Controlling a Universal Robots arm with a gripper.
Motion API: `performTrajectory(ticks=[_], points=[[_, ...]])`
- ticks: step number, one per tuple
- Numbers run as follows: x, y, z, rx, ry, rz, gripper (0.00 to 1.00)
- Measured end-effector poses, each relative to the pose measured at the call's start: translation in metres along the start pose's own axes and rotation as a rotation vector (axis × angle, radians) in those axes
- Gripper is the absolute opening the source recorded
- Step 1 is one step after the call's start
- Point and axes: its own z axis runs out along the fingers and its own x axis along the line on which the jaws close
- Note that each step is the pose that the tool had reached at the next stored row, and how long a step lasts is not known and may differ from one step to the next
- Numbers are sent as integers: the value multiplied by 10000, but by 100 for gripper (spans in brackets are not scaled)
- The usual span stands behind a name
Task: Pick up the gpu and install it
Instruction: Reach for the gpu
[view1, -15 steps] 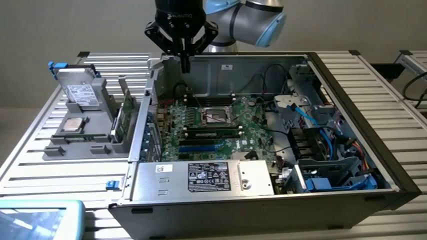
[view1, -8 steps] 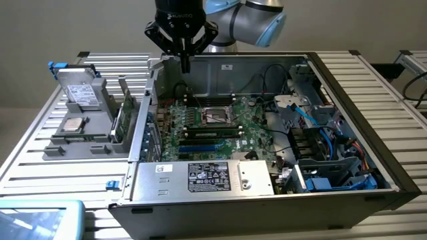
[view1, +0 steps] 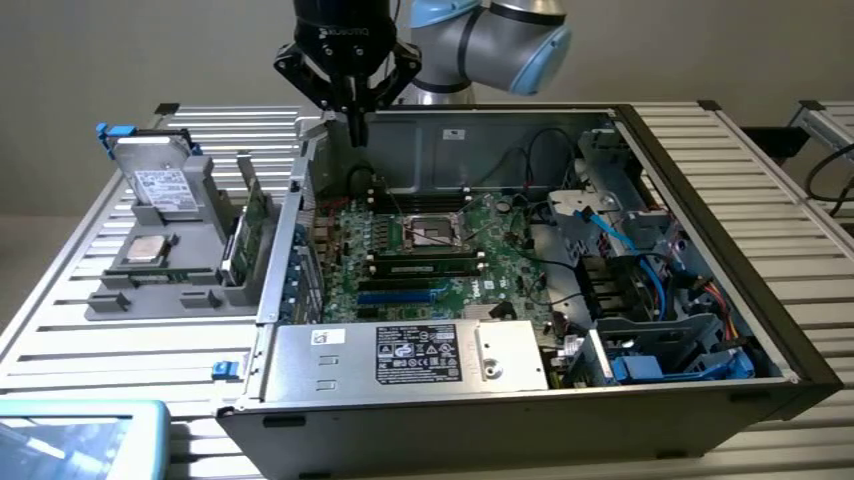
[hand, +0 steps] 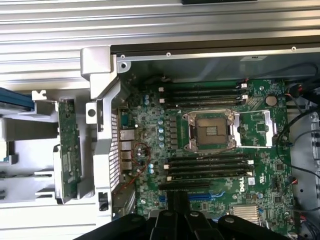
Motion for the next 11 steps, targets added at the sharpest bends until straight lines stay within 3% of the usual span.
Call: performTrajectory(ticks=[11], points=[[400, -29, -2, -2, -33, -4, 12]])
